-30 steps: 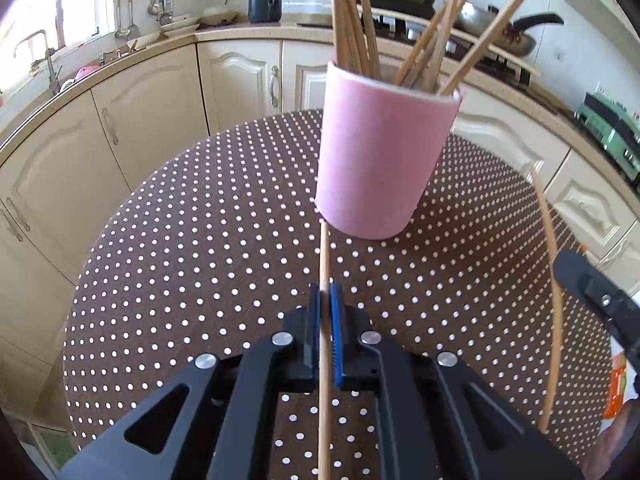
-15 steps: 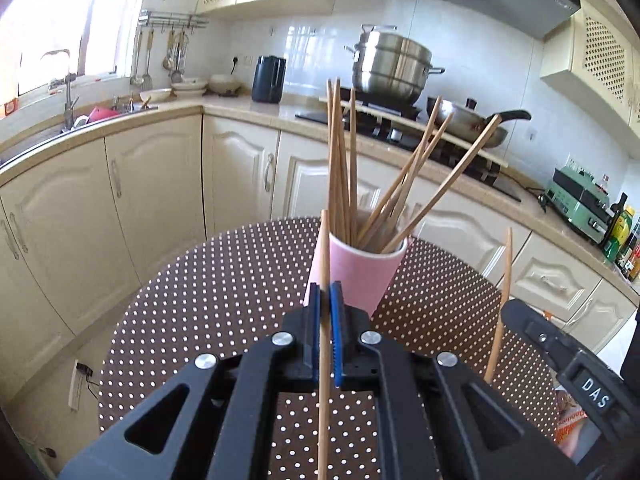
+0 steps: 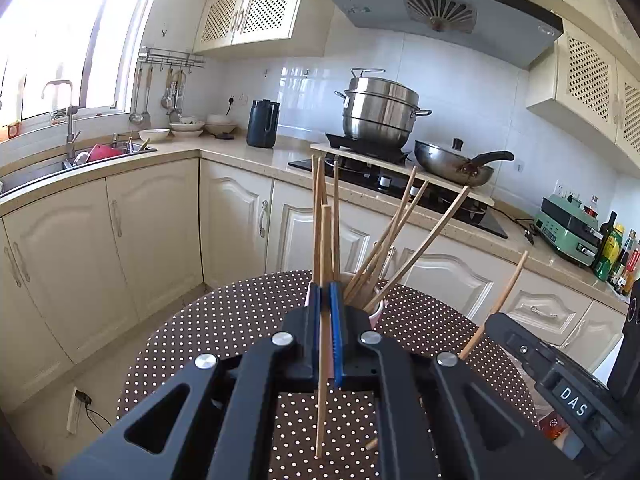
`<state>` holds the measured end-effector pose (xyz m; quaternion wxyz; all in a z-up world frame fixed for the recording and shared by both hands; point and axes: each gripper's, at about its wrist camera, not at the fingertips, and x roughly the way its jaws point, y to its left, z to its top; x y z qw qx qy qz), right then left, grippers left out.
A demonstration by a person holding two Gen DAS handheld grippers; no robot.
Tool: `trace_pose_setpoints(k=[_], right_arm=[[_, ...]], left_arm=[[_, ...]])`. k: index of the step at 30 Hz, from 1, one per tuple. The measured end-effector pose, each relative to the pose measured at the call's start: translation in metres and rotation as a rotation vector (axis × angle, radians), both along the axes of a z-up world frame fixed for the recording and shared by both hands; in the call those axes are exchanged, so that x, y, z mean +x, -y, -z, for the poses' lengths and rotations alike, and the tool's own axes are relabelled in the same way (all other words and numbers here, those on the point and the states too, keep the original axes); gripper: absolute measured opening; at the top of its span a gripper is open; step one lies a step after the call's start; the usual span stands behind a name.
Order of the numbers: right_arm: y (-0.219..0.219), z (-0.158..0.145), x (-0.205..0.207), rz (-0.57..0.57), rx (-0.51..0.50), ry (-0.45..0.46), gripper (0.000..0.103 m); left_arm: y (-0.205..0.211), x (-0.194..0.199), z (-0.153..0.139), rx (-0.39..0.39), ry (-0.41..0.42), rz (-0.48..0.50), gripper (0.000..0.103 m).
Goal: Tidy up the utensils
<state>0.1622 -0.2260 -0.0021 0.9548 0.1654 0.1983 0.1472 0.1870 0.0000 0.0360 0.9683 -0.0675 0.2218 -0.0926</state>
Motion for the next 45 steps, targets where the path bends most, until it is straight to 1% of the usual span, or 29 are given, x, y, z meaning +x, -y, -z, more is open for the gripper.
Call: trace_pose_setpoints(k=[5, 9, 11, 13, 15, 17, 21, 22, 25, 27, 30, 32, 34, 38, 39, 40, 41, 42, 43, 45], right_arm=[[-0.001, -0.017, 0.002, 0.009, 0.003, 0.037, 0.005], [-0.003, -0.04, 0.0, 0.018, -0.002, 0.096, 0.003], [-0.005, -0.05, -0.001, 0.022, -0.02, 0.118, 0.003], [-0.008, -0.053, 0.003, 0.021, -0.05, 0.116, 0.003], [-0.008, -0.049, 0.007, 0.024, -0.066, 0.099, 0.004], [-0.005, -0.04, 0.013, 0.013, -0.074, 0.062, 0.004], [0.009, -0.014, 0.028, 0.021, -0.016, -0.031, 0.004], [0.01, -0.01, 0.03, 0.026, -0.013, -0.041, 0.004], [0.006, 0.002, 0.04, 0.026, -0.045, -0.08, 0.004], [0.002, 0.011, 0.042, 0.002, -0.053, -0.103, 0.005], [-0.005, 0.025, 0.041, -0.019, -0.06, -0.123, 0.005], [-0.007, 0.034, 0.038, -0.036, -0.07, -0.139, 0.005], [-0.01, 0.041, 0.036, -0.064, -0.101, -0.161, 0.005], [-0.022, 0.053, 0.022, -0.139, -0.225, -0.195, 0.006], [-0.025, 0.056, 0.017, -0.169, -0.249, -0.207, 0.009], [-0.03, 0.061, 0.012, -0.195, -0.268, -0.222, 0.031], [-0.034, 0.065, 0.008, -0.213, -0.289, -0.24, 0.07], [-0.036, 0.069, 0.001, -0.205, -0.298, -0.24, 0.074], [-0.038, 0.071, -0.003, -0.193, -0.303, -0.241, 0.074], [-0.046, 0.078, -0.005, -0.161, -0.329, -0.293, 0.073]], left_arm=[[0.002, 0.0, -0.017, 0.003, 0.044, -0.004, 0.005], [0.003, 0.0, -0.036, 0.007, 0.102, -0.006, 0.005], [0.002, 0.002, -0.046, 0.006, 0.127, -0.004, 0.005], [0.005, 0.004, -0.053, 0.014, 0.145, -0.004, 0.005], [0.005, 0.005, -0.053, 0.017, 0.139, -0.004, 0.005], [0.003, 0.004, -0.049, 0.014, 0.131, 0.006, 0.005], [0.001, 0.006, -0.034, 0.026, 0.099, 0.011, 0.005], [0.001, 0.007, -0.03, 0.027, 0.086, 0.013, 0.005], [-0.002, 0.011, -0.018, 0.019, 0.056, 0.019, 0.005], [-0.004, 0.013, -0.012, 0.017, 0.04, 0.021, 0.005], [-0.01, 0.016, -0.002, 0.017, 0.021, 0.01, 0.005], [-0.017, 0.021, 0.005, 0.003, -0.001, 0.0, 0.005], [-0.027, 0.02, 0.011, -0.014, 0.001, -0.019, 0.005], [-0.046, 0.015, 0.014, -0.042, -0.006, -0.027, 0.006], [-0.048, 0.013, 0.014, -0.04, -0.008, -0.026, 0.006], [-0.052, 0.011, 0.014, -0.042, -0.01, -0.021, 0.006], [-0.055, 0.009, 0.014, -0.042, -0.012, -0.017, 0.006], [-0.057, 0.007, 0.014, -0.04, -0.012, -0.015, 0.006], [-0.059, 0.005, 0.013, -0.037, -0.011, -0.016, 0.006], [-0.061, 0.002, 0.011, -0.027, -0.002, -0.023, 0.006]])
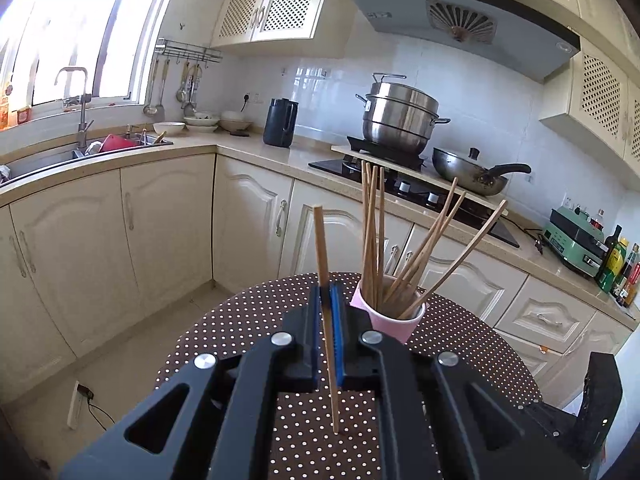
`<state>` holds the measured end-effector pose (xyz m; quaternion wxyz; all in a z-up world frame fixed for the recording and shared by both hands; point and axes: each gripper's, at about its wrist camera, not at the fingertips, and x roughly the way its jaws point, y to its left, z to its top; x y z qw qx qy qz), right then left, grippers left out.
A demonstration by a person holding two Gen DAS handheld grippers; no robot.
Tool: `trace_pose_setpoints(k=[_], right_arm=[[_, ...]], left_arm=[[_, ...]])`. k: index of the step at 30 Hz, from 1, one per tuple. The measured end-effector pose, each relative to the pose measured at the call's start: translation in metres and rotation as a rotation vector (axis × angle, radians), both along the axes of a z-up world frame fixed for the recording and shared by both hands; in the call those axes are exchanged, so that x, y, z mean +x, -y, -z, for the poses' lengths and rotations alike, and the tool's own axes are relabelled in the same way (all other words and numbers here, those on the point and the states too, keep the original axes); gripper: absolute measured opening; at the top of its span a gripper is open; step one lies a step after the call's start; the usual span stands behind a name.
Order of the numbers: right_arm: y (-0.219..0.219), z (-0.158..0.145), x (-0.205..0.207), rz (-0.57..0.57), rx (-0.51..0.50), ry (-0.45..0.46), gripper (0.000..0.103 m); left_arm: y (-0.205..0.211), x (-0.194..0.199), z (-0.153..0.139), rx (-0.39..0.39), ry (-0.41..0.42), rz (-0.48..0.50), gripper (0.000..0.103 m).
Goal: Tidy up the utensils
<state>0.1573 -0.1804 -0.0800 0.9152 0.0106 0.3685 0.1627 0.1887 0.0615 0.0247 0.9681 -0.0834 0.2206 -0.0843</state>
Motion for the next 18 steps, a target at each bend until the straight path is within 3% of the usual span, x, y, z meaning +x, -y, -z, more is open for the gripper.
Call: trace_pose_setpoints(k=[4, 9, 11, 14, 18], right_arm=[[-0.01, 0.01, 0.01, 0.115, -0.027, -0.044, 0.071], [-0.03, 0.036, 0.031, 0.176, -0.065, -0.167, 0.029], [-0.033, 0.043, 0.032, 0.176, -0.063, -0.148, 0.016], [-0.033, 0.045, 0.033, 0.182, -0.055, -0.133, 0.009], [-0.019, 0.05, 0.039, 0.164, 0.089, -0.149, 0.006]], left_arm=[[0.001, -0.002, -0.003, -0.003, 0.008, 0.017, 0.006], [0.006, -0.005, -0.005, 0.009, 0.024, 0.03, 0.006], [0.007, -0.007, -0.007, 0.012, 0.033, 0.036, 0.006], [0.008, -0.008, -0.01, 0.021, 0.05, 0.034, 0.006], [0.01, -0.009, -0.013, 0.015, 0.063, 0.04, 0.006]])
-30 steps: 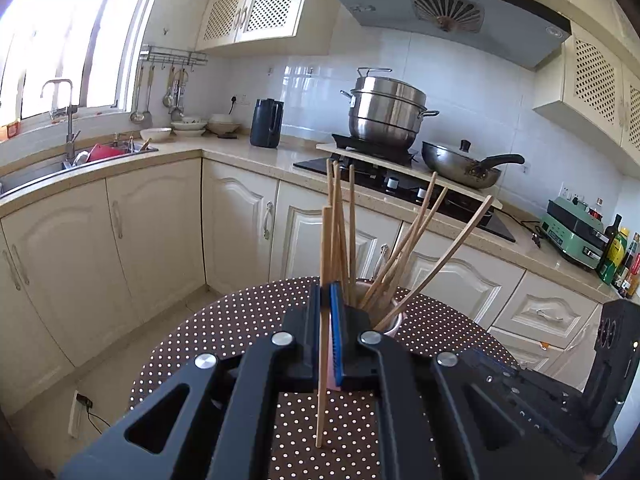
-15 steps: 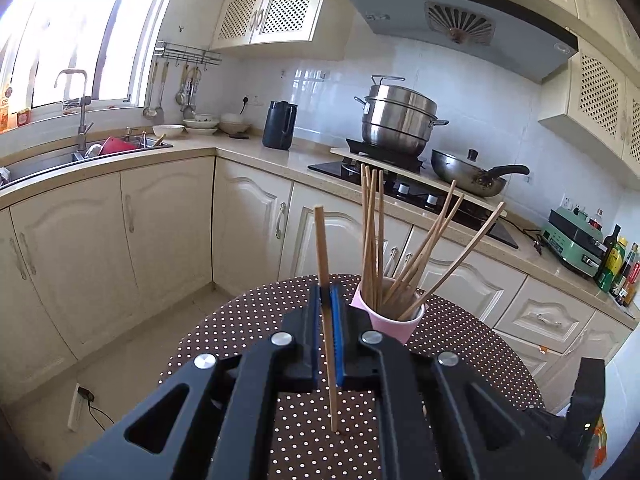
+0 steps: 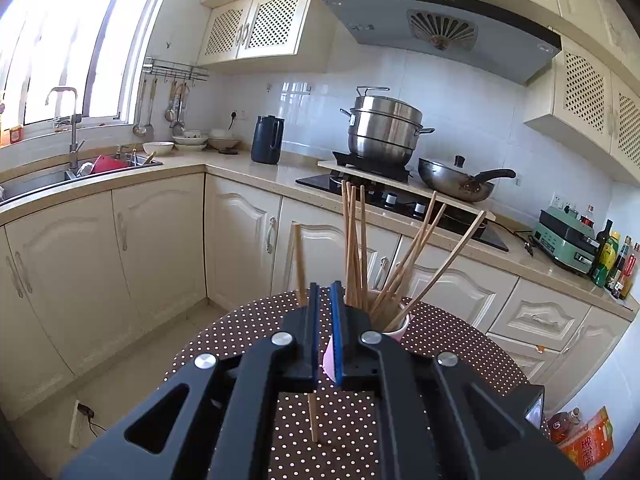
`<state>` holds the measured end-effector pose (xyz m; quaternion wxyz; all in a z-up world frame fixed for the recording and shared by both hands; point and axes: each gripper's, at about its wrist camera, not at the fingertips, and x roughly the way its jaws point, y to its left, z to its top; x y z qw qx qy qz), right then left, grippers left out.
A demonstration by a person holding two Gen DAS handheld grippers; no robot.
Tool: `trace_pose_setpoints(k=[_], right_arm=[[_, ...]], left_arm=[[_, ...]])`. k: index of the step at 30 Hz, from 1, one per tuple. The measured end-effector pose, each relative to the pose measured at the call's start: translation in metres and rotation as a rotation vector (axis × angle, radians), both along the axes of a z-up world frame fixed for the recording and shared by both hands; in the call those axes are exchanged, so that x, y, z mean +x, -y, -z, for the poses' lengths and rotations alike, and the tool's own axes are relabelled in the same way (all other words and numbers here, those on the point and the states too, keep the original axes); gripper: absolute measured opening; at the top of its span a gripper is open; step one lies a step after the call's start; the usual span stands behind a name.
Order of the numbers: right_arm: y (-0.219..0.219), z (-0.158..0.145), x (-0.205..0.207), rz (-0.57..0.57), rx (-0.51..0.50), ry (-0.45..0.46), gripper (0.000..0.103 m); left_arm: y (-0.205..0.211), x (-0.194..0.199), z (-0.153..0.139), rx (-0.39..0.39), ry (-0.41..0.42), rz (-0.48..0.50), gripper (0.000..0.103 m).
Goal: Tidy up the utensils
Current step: 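Grasp the last loose chopstick on the table with the right gripper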
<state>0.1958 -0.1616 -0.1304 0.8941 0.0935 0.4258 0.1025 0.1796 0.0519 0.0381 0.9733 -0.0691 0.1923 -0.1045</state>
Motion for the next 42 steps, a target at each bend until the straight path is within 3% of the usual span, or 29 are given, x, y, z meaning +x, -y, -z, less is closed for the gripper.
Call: trace_pose_setpoints(k=[5, 10, 15, 20, 23, 24, 25, 26, 29, 33, 42], right_arm=[[0.021, -0.01, -0.002, 0.03, 0.094, 0.062, 0.006], [0.038, -0.041, -0.007, 0.06, 0.142, 0.191, 0.006], [0.049, -0.074, -0.011, 0.059, 0.142, 0.308, 0.006], [0.055, -0.094, -0.018, 0.057, 0.135, 0.362, 0.006], [0.052, -0.102, -0.015, 0.046, 0.122, 0.369, 0.006], [0.048, -0.103, -0.013, 0.042, 0.113, 0.37, 0.006], [0.048, -0.102, -0.01, 0.042, 0.11, 0.369, 0.006], [0.048, -0.103, -0.006, 0.037, 0.113, 0.364, 0.006], [0.049, -0.101, 0.001, 0.042, 0.121, 0.354, 0.005], [0.056, -0.1, 0.004, 0.051, 0.134, 0.352, 0.005], [0.065, -0.095, 0.026, 0.045, 0.126, 0.339, 0.005]], left_arm=[[0.008, 0.002, -0.001, 0.02, -0.005, 0.007, 0.006], [0.015, 0.003, -0.004, 0.022, 0.001, 0.014, 0.006], [0.019, 0.003, -0.005, 0.031, 0.006, 0.019, 0.006], [0.004, 0.001, 0.004, 0.047, -0.008, 0.003, 0.006], [-0.015, 0.017, 0.022, 0.027, -0.112, -0.009, 0.011], [-0.021, 0.024, 0.03, 0.003, -0.149, -0.012, 0.017], [-0.026, 0.03, 0.036, -0.019, -0.178, -0.012, 0.032], [-0.031, 0.038, 0.043, -0.043, -0.212, -0.016, 0.035], [-0.04, 0.059, 0.065, -0.072, -0.317, -0.038, 0.036], [-0.049, 0.095, 0.094, -0.075, -0.47, -0.14, 0.036], [-0.06, 0.166, 0.139, -0.05, -0.683, -0.342, 0.036]])
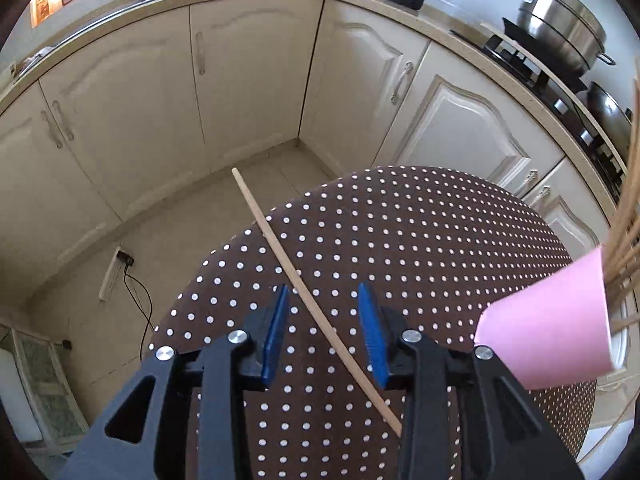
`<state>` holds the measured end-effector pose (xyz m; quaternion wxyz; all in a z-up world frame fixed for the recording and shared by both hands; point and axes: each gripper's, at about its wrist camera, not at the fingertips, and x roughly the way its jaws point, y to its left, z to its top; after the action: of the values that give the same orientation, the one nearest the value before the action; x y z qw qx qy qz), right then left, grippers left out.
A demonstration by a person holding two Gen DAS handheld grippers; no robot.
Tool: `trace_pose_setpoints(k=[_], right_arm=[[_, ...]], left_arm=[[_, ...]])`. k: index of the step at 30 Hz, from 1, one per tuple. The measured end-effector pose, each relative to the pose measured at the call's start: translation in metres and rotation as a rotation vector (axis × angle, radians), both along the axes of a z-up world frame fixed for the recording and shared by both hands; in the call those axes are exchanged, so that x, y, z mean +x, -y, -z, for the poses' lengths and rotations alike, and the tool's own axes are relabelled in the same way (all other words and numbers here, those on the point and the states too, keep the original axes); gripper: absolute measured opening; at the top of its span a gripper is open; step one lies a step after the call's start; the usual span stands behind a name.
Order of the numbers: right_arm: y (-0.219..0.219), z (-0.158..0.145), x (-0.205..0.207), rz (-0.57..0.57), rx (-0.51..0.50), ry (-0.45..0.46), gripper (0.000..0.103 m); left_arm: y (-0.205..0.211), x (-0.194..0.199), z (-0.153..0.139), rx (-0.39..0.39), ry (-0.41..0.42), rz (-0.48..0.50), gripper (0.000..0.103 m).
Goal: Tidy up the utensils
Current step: 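Grasp the last loose chopstick on the table with the right gripper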
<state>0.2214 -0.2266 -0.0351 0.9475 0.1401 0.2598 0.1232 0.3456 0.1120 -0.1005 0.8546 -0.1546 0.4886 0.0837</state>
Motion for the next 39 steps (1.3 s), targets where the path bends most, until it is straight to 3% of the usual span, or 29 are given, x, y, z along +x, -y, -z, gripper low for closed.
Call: trace_pose_setpoints(k=[6, 7, 8, 17, 28, 32, 35, 39], right_arm=[[0.004, 0.009, 0.013, 0.008, 0.011, -0.024, 0.005], [0.004, 0.012, 0.014, 0.009, 0.014, -0.03, 0.005], [0.005, 0.014, 0.015, 0.008, 0.018, -0.038, 0.005], [0.008, 0.011, 0.012, 0.013, 0.041, -0.029, 0.005], [0.007, -0.033, -0.013, 0.01, 0.04, 0.111, 0.005], [0.006, -0.048, -0.024, 0.016, 0.042, 0.167, 0.0], [0.005, -0.061, -0.028, 0.018, 0.033, 0.203, 0.0], [-0.001, -0.062, -0.021, -0.007, -0.015, 0.18, 0.0]], left_arm=[[-0.005, 0.02, 0.01, 0.074, -0.054, -0.087, 0.035], [-0.004, 0.021, 0.01, 0.095, -0.052, -0.092, 0.025], [-0.004, 0.022, 0.01, 0.126, -0.057, -0.109, 0.009], [-0.019, -0.001, 0.002, 0.045, 0.042, -0.104, 0.006], [0.005, -0.062, -0.09, -0.055, 0.438, 0.007, 0.006], [0.023, -0.087, -0.121, -0.024, 0.593, 0.067, 0.006], [0.039, -0.094, -0.135, -0.014, 0.665, 0.105, 0.006], [0.056, -0.096, -0.143, -0.017, 0.682, 0.147, 0.006]])
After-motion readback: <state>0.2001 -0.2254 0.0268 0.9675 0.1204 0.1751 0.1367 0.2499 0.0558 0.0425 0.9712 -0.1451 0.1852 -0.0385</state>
